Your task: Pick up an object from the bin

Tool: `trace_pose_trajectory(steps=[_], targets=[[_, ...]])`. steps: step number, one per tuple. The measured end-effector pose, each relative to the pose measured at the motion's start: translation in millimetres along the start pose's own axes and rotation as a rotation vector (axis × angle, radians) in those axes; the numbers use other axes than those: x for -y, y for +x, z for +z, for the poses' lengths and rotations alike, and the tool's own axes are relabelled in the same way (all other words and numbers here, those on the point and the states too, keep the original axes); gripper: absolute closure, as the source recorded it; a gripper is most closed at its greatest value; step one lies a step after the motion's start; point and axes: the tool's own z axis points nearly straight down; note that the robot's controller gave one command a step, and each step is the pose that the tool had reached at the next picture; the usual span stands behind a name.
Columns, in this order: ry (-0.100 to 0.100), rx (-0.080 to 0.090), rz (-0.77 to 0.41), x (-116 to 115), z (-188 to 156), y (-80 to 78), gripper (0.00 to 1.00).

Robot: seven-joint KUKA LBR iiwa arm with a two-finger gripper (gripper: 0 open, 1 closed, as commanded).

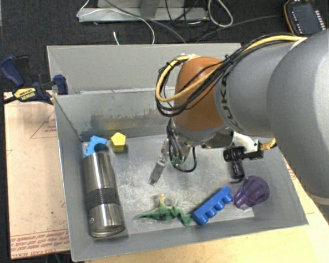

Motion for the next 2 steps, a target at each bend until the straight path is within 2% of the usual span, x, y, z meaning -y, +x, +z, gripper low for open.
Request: trace_pose_trajectory(steps=[1, 2], targets=[[-0.003, 0.003, 0.055, 21.8, 4.3, -14.2, 1.0], [-0.003, 0.003, 0.055, 21.8, 4.3, -14.2, 1.0]])
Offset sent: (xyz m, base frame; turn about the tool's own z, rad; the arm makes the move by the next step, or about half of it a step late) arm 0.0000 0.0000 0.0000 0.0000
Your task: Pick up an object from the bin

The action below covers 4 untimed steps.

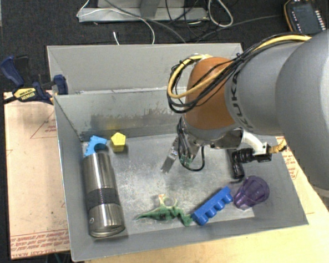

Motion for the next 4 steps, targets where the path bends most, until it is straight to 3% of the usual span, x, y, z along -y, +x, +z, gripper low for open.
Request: trace_pose_trajectory(steps=[1, 2, 3, 4], targets=[[-0.001, 0.002, -0.177, -19, 32, -8.3, 1.0], [-0.001, 0.002, 0.157, 49, -32, -68.6, 0.0], [-0.001, 0.002, 0.156, 49, -31, -68.3, 0.0], [0.001, -0.001, -0.038, 107, 5, -47.3, 0.0]])
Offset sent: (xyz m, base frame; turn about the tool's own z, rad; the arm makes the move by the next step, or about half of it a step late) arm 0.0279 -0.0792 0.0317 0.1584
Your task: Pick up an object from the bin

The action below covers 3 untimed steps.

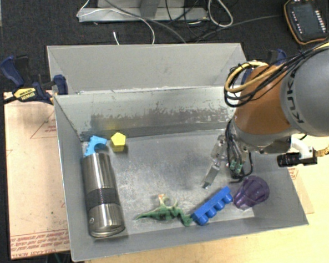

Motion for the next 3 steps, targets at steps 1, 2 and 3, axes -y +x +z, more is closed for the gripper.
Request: trace_pose_trajectory(steps=[1, 2, 3], targets=[[0.0, 0.002, -0.004, 6, 1, 4.8, 0.0], [-0.001, 0.005, -0.372, 26, -10, -29.2, 0.0], [-0.001, -0.011, -0.215, 2, 52, 89.5, 0.0]])
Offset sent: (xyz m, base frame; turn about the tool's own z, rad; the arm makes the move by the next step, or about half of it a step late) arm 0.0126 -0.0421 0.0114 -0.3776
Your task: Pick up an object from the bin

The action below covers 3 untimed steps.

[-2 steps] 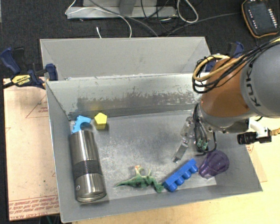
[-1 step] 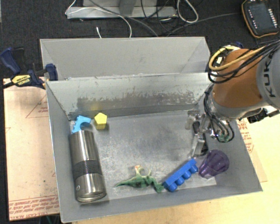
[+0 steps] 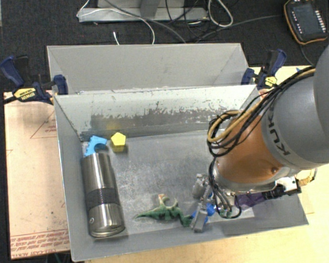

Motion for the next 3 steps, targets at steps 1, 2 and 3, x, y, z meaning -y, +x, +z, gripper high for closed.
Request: trace_pose_trajectory(steps=[1, 2, 3], targets=[[0.005, 0.036, -0.432, 81, -2, -38.9, 0.0], [-0.001, 0.024, -0.166, 43, 5, -25.8, 0.0], [0.007, 0.038, -0.473, 94, -1, -46.0, 1.0]])
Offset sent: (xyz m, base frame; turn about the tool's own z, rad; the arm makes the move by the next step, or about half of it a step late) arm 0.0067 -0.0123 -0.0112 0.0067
